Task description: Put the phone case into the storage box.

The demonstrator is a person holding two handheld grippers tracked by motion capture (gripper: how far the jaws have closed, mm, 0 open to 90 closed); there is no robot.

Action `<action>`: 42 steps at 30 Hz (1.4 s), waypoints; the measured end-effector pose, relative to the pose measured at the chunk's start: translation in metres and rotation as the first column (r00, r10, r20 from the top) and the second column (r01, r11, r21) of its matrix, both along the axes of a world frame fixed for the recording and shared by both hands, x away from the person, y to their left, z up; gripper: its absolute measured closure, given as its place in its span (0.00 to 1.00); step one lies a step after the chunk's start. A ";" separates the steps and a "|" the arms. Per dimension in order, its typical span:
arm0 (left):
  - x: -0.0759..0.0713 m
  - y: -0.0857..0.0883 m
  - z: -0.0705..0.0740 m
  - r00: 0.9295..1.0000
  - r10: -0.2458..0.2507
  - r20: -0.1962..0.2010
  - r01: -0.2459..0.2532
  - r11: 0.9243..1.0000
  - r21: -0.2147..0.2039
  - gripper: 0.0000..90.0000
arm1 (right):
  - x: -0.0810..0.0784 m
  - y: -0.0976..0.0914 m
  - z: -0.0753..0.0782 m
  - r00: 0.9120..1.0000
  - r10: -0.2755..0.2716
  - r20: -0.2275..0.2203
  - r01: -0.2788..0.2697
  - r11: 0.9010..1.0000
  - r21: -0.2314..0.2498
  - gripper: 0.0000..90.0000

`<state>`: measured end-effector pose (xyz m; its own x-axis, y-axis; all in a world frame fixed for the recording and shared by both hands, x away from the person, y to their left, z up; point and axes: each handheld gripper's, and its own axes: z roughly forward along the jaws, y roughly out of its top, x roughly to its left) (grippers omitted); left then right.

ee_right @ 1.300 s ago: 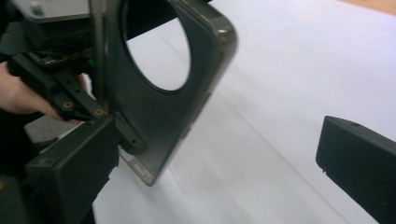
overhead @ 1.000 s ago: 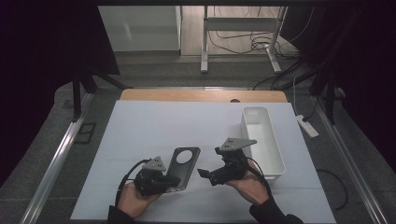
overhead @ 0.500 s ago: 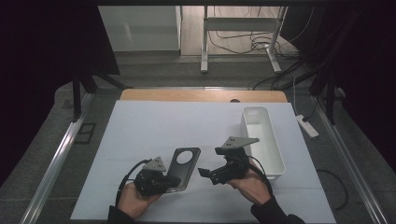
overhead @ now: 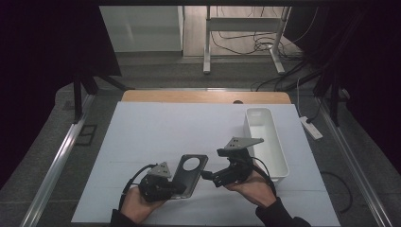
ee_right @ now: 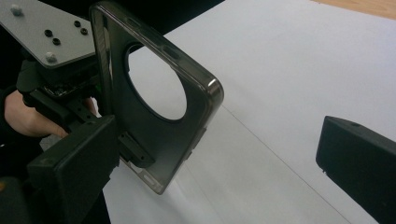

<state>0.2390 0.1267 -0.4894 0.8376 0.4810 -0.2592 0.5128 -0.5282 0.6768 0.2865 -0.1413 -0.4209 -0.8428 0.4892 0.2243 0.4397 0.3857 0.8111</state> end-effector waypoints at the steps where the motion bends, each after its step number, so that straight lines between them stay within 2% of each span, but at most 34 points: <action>1: 0.000 0.000 0.000 1.000 -0.003 -0.001 0.003 1.000 0.001 0.94 | -0.001 0.000 0.000 1.000 -0.001 0.000 0.001 1.000 0.003 0.00; 4: -0.001 0.000 0.000 1.000 -0.009 -0.002 0.009 1.000 -0.003 0.95 | -0.001 -0.002 0.003 1.000 -0.022 0.017 0.022 1.000 -0.007 0.12; 5: -0.001 0.000 0.000 1.000 -0.009 -0.002 0.009 1.000 -0.003 0.95 | -0.001 -0.002 0.003 1.000 -0.022 0.017 0.022 1.000 -0.007 0.12; 6: -0.001 0.000 0.000 1.000 -0.010 -0.003 0.010 1.000 -0.007 0.95 | -0.001 -0.002 0.003 1.000 -0.026 0.016 0.026 1.000 -0.006 0.17; 10: -0.001 -0.001 0.000 1.000 -0.020 -0.008 0.020 1.000 -0.015 0.94 | -0.001 -0.007 0.005 1.000 -0.011 0.013 0.011 1.000 0.024 0.43; 16: 0.000 0.000 0.000 0.999 -0.039 -0.015 0.038 0.999 -0.034 0.95 | -0.003 -0.009 0.008 1.000 0.015 0.025 -0.016 0.998 0.067 0.66; 19: 0.000 0.000 0.000 0.999 -0.045 -0.015 0.044 0.998 -0.038 0.95 | -0.003 -0.010 0.009 0.999 0.020 0.029 -0.022 0.997 0.079 0.71; 29: 0.000 0.001 -0.001 0.996 -0.084 -0.029 0.081 0.992 -0.094 0.95 | -0.004 -0.010 0.010 0.998 0.063 0.025 -0.065 0.990 0.125 0.86; 42: 0.003 0.001 -0.007 0.989 -0.135 -0.056 0.128 0.985 -0.114 0.94 | -0.006 -0.009 0.010 0.995 0.091 0.031 -0.094 0.986 0.140 0.89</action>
